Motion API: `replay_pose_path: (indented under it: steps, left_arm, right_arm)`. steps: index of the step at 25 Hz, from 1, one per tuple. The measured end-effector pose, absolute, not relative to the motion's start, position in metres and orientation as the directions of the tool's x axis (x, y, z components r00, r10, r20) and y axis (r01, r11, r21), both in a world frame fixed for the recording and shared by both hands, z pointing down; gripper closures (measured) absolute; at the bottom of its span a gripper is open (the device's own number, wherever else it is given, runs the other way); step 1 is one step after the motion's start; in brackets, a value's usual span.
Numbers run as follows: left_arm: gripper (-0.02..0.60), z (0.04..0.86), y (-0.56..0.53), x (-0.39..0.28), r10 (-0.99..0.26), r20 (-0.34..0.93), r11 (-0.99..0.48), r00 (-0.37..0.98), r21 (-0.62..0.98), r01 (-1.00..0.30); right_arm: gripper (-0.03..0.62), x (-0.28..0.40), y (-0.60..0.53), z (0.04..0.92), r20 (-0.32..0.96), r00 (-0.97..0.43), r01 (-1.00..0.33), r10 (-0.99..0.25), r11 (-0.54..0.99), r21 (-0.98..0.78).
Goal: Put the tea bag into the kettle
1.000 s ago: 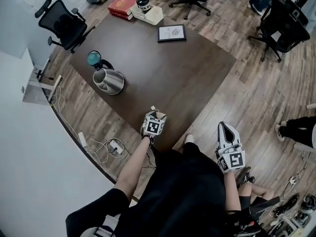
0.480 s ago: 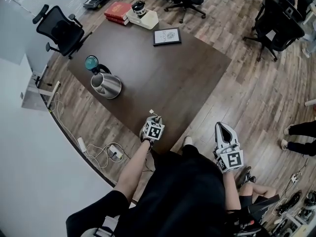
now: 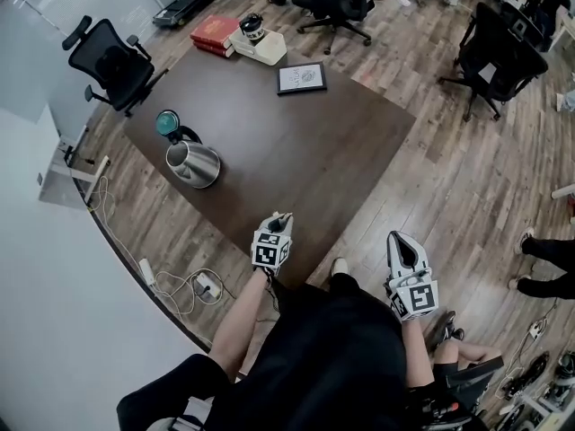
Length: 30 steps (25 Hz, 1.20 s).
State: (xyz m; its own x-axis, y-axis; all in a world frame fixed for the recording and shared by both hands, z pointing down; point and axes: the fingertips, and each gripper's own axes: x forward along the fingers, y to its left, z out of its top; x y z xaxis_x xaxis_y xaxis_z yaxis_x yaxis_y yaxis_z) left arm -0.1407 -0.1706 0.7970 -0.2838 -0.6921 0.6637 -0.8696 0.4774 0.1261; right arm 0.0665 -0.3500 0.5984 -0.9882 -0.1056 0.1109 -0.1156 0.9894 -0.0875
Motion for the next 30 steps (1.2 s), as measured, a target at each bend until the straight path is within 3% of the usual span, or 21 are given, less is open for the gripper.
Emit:
replay_pose_path:
  steps: [5, 17, 24, 30]
  left_arm:
    - [0.543, 0.73, -0.187, -0.133, -0.812, 0.509, 0.436, -0.285, 0.204, -0.877]
    - [0.543, 0.572, -0.21, -0.112, -0.926, 0.125, 0.361, -0.355, 0.023, -0.932]
    - [0.543, 0.526, -0.195, -0.097, -0.94, -0.019, 0.342, -0.342, -0.08, -0.936]
    - [0.543, 0.499, -0.183, -0.082, -0.95, -0.061, 0.312, -0.307, -0.1, -0.945]
  right_arm:
    - [0.588, 0.067, -0.347, 0.599, 0.11, -0.989, -0.112, -0.101, 0.99, -0.09]
    - [0.588, 0.062, -0.338, 0.599, 0.106, -0.992, -0.079, -0.069, 0.992, -0.094]
    - [0.588, 0.033, -0.322, 0.617, 0.127, -0.992, -0.013, 0.003, 0.993, -0.121]
    - [0.588, 0.013, -0.298, 0.603, 0.141, -0.989, 0.022, 0.04, 0.992, -0.128]
